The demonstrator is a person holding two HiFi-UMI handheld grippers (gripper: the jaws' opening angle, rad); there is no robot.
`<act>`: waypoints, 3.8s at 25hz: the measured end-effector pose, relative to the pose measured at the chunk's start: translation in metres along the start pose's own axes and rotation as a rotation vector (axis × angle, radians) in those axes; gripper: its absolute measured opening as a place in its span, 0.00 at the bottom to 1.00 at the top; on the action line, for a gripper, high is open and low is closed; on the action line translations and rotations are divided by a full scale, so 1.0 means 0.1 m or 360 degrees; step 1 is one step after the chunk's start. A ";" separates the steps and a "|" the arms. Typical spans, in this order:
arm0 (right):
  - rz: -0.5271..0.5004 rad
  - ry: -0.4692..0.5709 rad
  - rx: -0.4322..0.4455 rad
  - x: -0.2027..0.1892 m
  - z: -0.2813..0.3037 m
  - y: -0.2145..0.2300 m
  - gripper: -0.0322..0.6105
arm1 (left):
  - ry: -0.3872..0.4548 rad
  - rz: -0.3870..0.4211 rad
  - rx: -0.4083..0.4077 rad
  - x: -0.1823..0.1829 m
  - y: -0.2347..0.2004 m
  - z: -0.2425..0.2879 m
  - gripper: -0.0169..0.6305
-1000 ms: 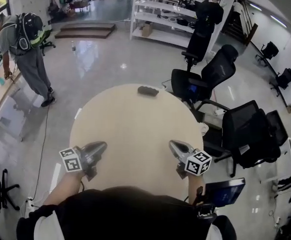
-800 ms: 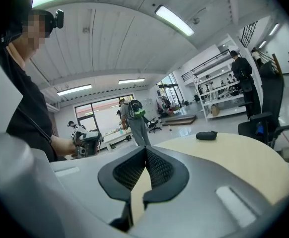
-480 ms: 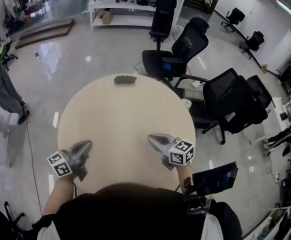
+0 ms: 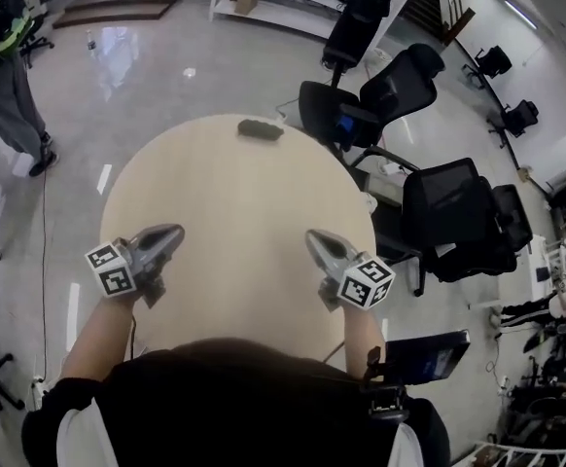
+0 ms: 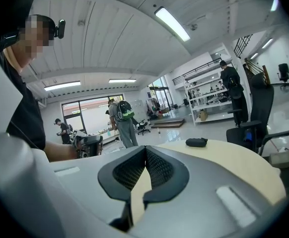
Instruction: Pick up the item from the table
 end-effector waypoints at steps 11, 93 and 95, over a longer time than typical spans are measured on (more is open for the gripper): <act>-0.0011 0.0090 -0.0040 0.03 0.28 0.73 0.09 | -0.0270 0.0327 -0.0049 0.22 -0.66 1.09 0.23; -0.0038 0.0061 -0.0084 -0.32 1.24 1.97 0.09 | -0.1234 0.0817 -0.0294 -0.41 -2.64 2.88 0.57; -0.0035 0.0062 -0.0097 -0.27 1.17 1.80 0.09 | -0.1166 0.0784 -0.0247 -0.35 -2.40 2.53 0.57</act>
Point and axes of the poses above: the fingertips, and each gripper's own axes: z forward along the fingers, y to its right, x out of its top, the point moved 10 cm from there along -z, backward along the fingers, and after that the axes turned 11 degrees about y, right-handed, at the moved point
